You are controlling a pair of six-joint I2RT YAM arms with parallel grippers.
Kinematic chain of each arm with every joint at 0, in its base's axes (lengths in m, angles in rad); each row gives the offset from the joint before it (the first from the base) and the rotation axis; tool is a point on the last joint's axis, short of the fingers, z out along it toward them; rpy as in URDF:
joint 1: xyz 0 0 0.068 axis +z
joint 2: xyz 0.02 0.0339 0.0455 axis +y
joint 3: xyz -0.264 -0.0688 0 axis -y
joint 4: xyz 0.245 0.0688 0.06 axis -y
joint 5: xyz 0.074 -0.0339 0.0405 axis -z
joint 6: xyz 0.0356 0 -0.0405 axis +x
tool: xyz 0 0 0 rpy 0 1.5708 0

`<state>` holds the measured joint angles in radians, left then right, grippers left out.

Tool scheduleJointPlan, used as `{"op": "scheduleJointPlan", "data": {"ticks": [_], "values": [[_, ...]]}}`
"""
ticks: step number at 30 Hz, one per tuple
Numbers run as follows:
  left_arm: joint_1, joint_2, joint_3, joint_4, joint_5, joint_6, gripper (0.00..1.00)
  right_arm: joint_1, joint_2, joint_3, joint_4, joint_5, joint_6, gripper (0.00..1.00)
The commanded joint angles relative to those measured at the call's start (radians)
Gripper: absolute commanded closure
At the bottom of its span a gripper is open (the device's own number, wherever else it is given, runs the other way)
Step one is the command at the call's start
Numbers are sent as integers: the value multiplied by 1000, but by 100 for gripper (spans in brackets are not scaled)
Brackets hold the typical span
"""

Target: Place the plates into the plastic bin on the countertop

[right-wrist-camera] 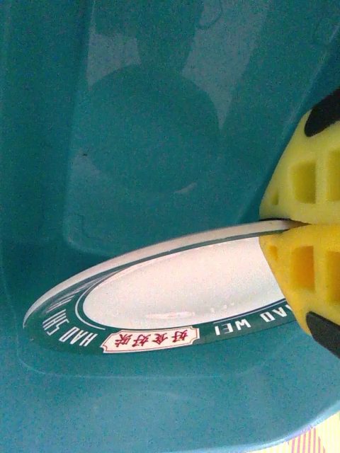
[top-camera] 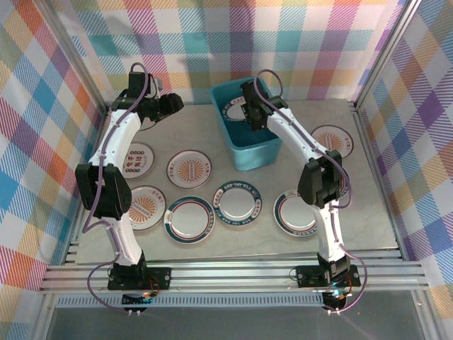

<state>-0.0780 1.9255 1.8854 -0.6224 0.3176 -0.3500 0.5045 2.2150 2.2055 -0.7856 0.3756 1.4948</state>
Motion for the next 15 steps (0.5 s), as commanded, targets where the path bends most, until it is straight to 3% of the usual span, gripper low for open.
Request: {"op": "scheduleJointPlan", "data": {"ticks": [1, 15], "values": [[10, 10, -21, 0, 14, 17, 38, 6, 39, 76, 2, 34, 30, 100], [32, 15, -43, -36, 6, 45, 38, 11, 145, 50, 136, 41, 82, 100]]}}
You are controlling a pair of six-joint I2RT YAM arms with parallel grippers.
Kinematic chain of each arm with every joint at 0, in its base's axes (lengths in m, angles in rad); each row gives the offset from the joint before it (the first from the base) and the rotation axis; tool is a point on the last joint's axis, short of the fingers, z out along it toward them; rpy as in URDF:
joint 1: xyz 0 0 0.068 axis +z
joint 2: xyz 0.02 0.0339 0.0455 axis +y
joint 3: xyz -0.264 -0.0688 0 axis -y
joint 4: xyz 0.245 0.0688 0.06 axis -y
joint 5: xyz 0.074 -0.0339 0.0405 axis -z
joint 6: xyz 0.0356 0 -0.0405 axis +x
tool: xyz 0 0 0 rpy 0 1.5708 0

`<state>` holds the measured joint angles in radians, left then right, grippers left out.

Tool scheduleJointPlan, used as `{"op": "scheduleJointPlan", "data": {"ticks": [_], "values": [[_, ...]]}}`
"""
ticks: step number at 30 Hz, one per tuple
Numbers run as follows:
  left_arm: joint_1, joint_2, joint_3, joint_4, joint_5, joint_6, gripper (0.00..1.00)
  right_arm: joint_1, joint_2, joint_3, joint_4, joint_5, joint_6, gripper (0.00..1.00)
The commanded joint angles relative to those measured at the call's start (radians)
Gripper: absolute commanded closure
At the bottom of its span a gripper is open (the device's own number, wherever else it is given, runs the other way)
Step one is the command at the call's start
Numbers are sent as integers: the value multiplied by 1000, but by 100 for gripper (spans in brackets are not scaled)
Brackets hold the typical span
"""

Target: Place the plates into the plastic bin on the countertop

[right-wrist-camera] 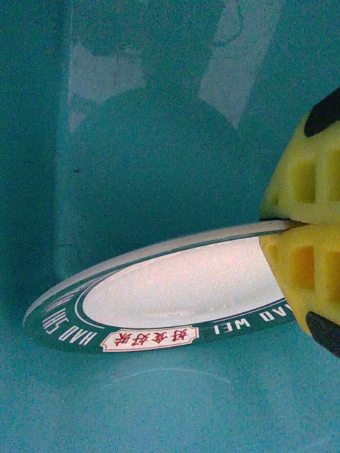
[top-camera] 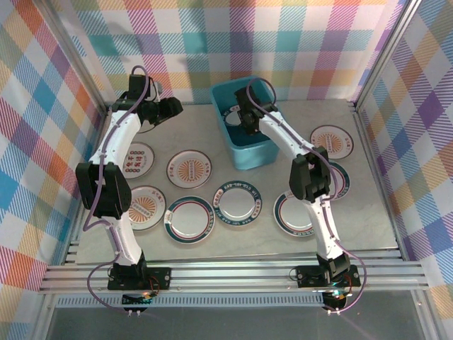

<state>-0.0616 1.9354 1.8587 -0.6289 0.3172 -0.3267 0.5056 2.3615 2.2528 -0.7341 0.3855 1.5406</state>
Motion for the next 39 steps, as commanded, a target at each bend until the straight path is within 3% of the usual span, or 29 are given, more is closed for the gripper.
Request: {"op": "scheduleJointPlan", "data": {"ticks": [1, 9, 29, 39], "values": [[16, 5, -19, -31, 7, 21, 38, 10, 2, 3, 85, 37, 38, 100], [20, 15, -42, -44, 12, 23, 37, 12, 35, -21, 130, 34, 40, 100], [19, -4, -106, -130, -14, 47, 37, 13, 109, -8, 41, 46, 50, 100], [19, -42, -187, -187, -16, 107, 34, 13, 54, -26, 51, 53, -26, 40]]}}
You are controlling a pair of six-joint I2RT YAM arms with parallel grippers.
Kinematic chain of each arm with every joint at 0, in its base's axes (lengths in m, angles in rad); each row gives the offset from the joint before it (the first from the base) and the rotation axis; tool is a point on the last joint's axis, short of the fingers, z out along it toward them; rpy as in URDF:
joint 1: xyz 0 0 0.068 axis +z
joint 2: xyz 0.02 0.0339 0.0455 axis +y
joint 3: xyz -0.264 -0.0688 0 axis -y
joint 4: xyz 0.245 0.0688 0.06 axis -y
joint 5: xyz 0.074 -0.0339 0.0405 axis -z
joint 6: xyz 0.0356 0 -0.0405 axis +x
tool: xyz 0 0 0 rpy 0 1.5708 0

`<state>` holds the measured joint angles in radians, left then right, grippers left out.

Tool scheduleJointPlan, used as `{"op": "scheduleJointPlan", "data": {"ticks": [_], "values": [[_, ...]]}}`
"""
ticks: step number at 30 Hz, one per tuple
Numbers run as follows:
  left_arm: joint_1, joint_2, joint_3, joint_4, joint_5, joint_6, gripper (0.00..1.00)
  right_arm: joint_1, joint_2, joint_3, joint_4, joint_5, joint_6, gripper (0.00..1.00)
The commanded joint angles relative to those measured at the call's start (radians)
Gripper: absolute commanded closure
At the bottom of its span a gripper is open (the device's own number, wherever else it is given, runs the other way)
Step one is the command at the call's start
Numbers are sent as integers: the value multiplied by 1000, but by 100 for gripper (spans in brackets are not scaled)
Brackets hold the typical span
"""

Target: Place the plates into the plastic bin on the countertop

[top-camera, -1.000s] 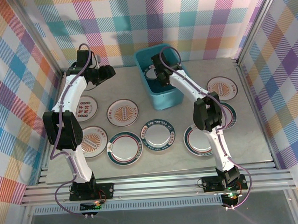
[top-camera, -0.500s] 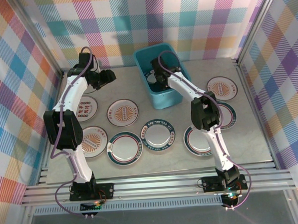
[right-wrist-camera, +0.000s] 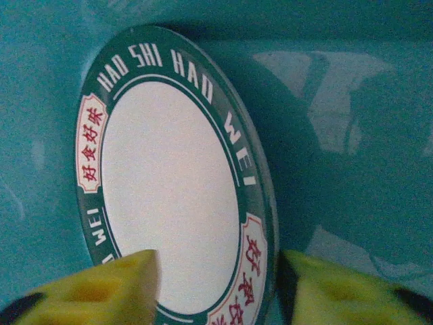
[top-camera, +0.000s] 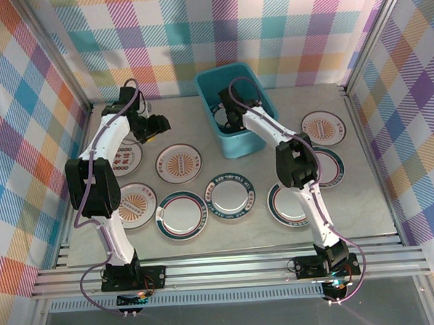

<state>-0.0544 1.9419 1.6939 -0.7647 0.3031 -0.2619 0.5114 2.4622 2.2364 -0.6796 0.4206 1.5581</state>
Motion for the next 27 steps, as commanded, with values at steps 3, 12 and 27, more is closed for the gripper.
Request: {"op": "scheduleJointPlan", "data": {"ticks": [3, 12, 27], "values": [[13, -54, -45, -78, -4, 66, 34, 7, -65, 0, -21, 13, -82, 20], [32, -71, -174, -48, -23, 53, 32, 7, -189, -67, 28, -6, -248, 1], [36, 16, -216, -38, -27, 138, 34, 7, -429, -332, 287, -150, -651, 4]]}}
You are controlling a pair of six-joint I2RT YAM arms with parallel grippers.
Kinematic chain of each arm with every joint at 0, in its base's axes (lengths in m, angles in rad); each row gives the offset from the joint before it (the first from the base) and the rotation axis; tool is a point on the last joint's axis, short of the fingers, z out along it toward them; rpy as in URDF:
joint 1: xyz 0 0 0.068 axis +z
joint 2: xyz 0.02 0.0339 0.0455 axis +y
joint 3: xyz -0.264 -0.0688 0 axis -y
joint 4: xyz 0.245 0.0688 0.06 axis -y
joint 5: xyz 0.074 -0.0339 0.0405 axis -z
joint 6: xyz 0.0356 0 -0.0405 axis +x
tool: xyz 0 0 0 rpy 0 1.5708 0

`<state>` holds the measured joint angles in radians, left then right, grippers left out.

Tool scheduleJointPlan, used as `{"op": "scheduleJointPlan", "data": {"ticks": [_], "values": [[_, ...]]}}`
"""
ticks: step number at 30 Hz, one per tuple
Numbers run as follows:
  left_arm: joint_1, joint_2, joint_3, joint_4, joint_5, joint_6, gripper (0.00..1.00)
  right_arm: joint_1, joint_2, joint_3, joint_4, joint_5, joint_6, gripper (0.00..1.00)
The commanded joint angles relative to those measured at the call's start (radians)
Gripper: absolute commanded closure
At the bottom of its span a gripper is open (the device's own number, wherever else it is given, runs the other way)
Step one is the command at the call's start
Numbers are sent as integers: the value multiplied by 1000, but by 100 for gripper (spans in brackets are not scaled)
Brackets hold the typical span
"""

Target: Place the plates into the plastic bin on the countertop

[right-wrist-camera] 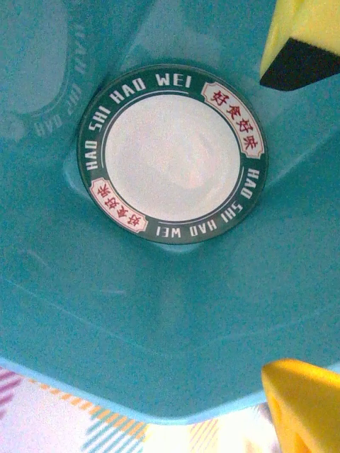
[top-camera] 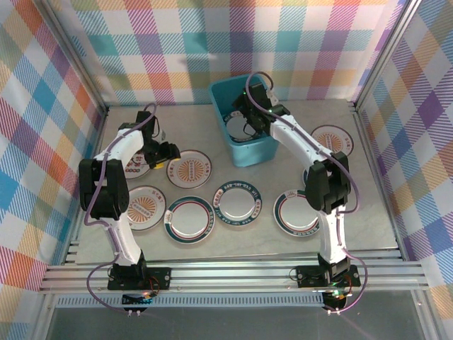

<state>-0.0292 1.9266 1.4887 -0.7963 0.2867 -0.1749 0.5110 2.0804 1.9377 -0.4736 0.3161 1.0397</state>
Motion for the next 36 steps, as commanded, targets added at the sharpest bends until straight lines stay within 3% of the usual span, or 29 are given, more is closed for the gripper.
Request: {"op": "scheduleJointPlan", "data": {"ticks": [1, 8, 15, 25, 36], "values": [[11, 36, -15, -10, -23, 62, 34, 7, -64, -49, 91, -52, -162, 6], [11, 77, -32, 1, 2, 87, 36, 7, -135, -120, 161, -108, -306, 23], [11, 105, -41, 14, 27, 98, 38, 6, -138, -126, 168, -143, -342, 35], [10, 124, -51, 30, 52, 107, 44, 6, -138, -152, 170, -156, -338, 38], [11, 136, -51, 26, 29, 111, 66, 6, -158, -183, 164, -133, -341, 39]]}}
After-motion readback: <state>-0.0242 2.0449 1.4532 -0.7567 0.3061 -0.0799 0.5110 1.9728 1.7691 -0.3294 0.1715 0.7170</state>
